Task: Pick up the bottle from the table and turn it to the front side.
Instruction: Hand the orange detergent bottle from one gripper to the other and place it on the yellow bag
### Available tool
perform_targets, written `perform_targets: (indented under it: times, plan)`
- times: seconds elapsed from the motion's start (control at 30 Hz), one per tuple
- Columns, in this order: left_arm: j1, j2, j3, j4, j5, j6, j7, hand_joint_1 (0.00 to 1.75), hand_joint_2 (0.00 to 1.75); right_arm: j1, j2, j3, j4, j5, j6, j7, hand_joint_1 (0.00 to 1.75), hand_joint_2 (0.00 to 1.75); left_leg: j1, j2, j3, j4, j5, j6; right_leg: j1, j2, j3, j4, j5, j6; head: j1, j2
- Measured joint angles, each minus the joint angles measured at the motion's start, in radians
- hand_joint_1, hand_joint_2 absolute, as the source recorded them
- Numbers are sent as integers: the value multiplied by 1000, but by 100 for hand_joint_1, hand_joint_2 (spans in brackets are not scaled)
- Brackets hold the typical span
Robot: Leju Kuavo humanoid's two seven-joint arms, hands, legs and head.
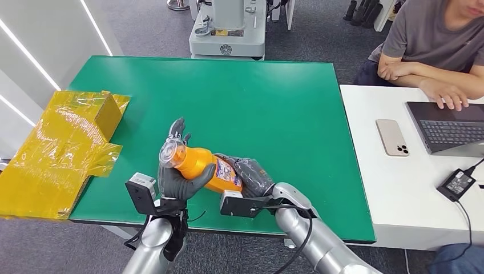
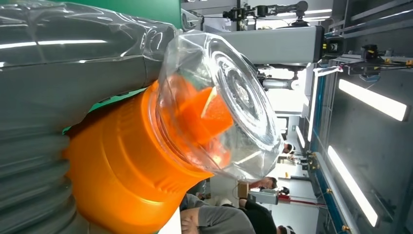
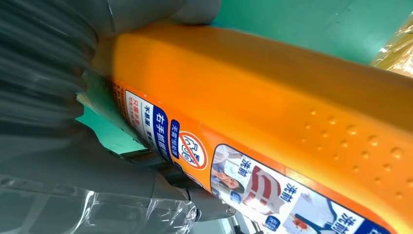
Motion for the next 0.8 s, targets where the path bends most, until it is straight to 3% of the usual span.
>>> perform_targets:
  times: [0.1,0.8]
  plan:
    - [3,0,0,0,0,-2,0,171,175,0,0,2,3,2,-2,0,175,175,0,0,0,0,0,0,0,0,0,0,0,0,0,0]
    - [-11,-12,0,0,6,-68,5,175,175,10,-3,0,0,20,-66,21,175,175,0,0,0,0,0,0,0,0,0,0,0,0,0,0]
